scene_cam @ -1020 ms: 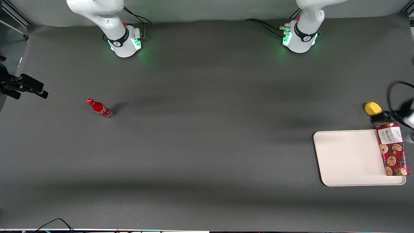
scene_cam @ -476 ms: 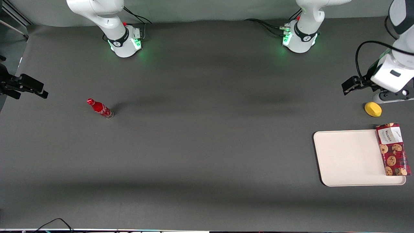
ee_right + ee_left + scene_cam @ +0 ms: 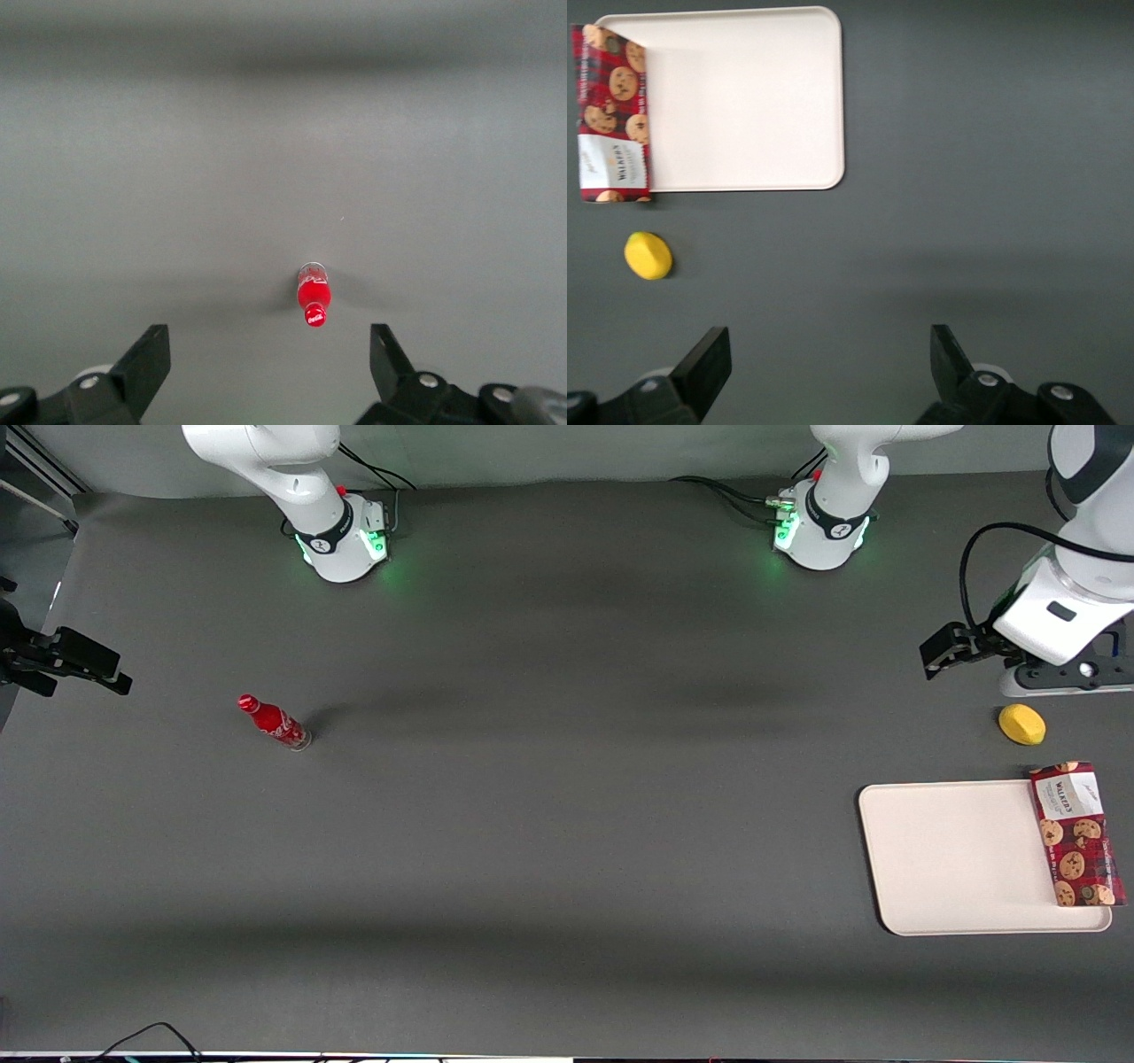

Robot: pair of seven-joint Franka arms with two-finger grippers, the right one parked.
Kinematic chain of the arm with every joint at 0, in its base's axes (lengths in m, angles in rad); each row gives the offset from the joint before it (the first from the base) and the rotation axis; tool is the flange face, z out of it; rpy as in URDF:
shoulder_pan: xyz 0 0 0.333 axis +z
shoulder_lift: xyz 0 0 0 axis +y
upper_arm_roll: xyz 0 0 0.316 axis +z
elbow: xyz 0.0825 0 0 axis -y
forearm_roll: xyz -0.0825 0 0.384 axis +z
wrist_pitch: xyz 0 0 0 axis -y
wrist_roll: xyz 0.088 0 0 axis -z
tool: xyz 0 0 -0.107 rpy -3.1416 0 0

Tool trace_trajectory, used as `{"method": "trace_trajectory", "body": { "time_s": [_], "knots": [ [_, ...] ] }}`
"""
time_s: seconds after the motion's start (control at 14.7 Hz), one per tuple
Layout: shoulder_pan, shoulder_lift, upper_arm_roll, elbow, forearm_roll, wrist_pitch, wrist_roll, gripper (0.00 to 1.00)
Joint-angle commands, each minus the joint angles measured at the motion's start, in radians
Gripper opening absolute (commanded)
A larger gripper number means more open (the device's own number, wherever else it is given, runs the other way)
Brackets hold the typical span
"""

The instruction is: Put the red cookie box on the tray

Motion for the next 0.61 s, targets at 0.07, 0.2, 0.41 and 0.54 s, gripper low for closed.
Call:
{"method": "trace_trajectory", "body": {
  "time_s": [0.07, 0.2, 0.41, 0.54],
  "knots": [
    [-0.009, 0.052, 0.016, 0.078, -0.124, -0.04, 0.023, 1.0],
    [-0.012, 0.059, 0.001, 0.088, -0.058, -0.038, 0.017, 1.0],
    [-0.01, 0.082, 0.0, 0.122, -0.037, -0.049, 0.022, 1.0],
    [-0.01, 0.091, 0.0, 0.133, -0.023, -0.052, 0.018, 1.0]
  ]
}}
